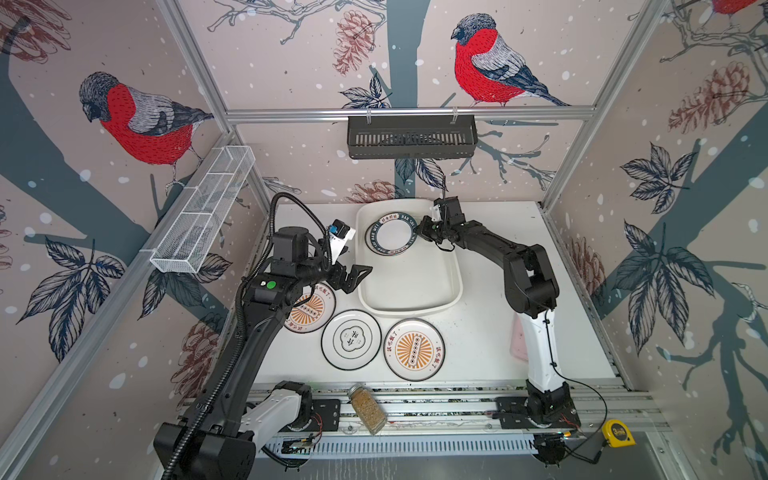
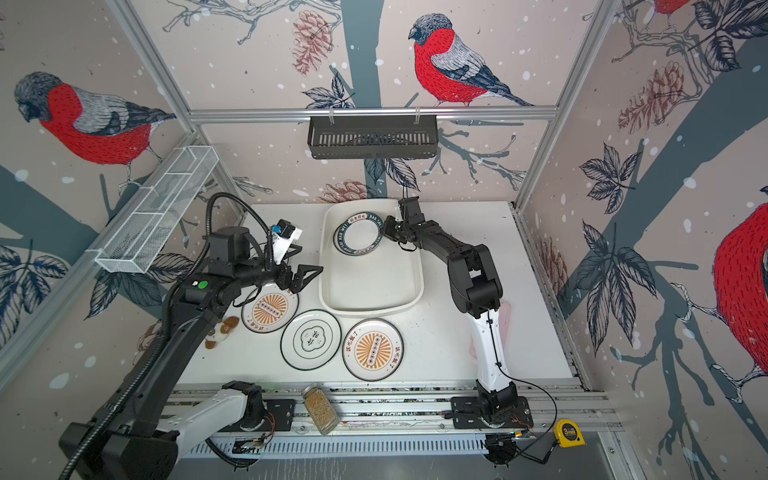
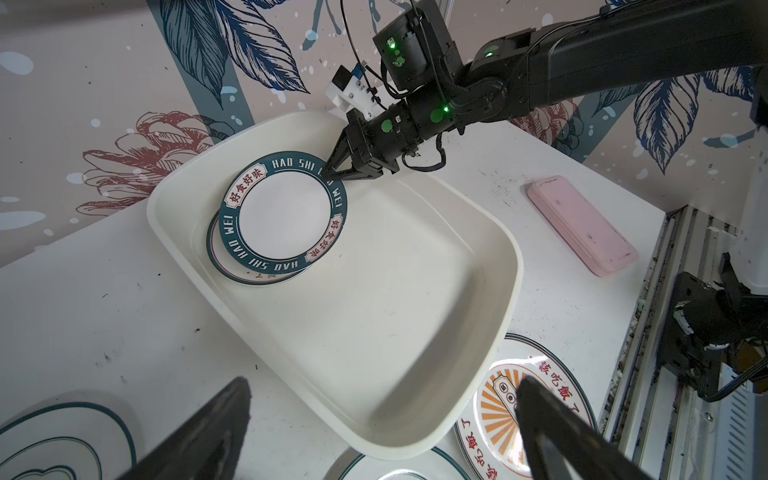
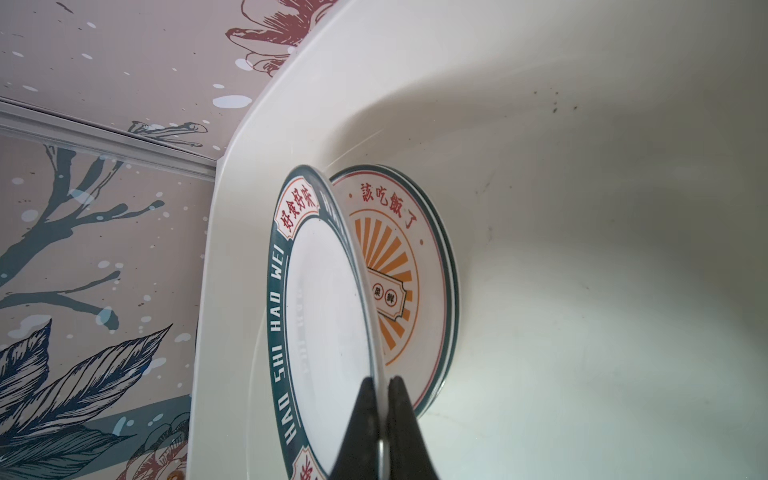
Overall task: Place the plates into the plastic bin on the countertop
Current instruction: 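Carry the green-rimmed plate over the tray and lower it onto the stacked plates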
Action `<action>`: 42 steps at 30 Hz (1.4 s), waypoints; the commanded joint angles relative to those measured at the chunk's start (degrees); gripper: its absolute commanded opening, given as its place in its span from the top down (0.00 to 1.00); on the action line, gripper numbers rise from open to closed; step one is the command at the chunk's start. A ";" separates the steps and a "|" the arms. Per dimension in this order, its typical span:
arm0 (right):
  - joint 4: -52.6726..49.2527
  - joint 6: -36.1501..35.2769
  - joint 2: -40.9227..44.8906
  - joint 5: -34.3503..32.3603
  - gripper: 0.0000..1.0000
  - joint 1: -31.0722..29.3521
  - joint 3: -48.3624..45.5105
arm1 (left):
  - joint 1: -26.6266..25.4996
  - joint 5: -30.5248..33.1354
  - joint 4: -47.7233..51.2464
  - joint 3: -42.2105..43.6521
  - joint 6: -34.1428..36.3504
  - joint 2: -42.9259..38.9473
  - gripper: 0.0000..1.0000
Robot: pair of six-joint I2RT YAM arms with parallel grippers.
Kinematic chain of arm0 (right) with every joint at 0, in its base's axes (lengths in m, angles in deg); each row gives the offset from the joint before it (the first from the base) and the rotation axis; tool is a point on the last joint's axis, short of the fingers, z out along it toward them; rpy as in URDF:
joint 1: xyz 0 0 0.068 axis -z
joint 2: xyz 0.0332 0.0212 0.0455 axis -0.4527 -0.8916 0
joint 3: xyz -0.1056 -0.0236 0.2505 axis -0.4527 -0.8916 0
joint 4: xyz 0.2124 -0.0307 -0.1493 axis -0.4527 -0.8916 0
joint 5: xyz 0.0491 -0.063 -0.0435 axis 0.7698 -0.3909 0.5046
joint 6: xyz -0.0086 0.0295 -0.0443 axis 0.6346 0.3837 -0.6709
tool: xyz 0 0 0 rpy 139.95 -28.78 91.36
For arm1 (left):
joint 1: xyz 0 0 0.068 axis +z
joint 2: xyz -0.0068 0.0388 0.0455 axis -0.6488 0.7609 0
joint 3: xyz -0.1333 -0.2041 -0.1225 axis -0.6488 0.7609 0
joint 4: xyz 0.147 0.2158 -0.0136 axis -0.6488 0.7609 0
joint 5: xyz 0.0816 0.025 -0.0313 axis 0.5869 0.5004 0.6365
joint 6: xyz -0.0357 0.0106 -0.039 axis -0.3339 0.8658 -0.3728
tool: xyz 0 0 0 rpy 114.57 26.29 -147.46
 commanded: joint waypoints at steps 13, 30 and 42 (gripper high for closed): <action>1.16 0.89 -3.75 -0.44 0.92 -0.09 2.44 | -0.03 -0.86 -1.21 -0.34 0.28 -0.37 0.02; -2.48 -0.40 -5.92 -1.22 0.77 -0.09 5.65 | -0.03 -1.16 -1.49 -0.41 0.27 0.14 0.02; -6.41 -1.91 -6.82 -2.72 0.71 -0.53 8.99 | -0.03 -1.31 -1.56 -0.23 0.38 0.16 0.02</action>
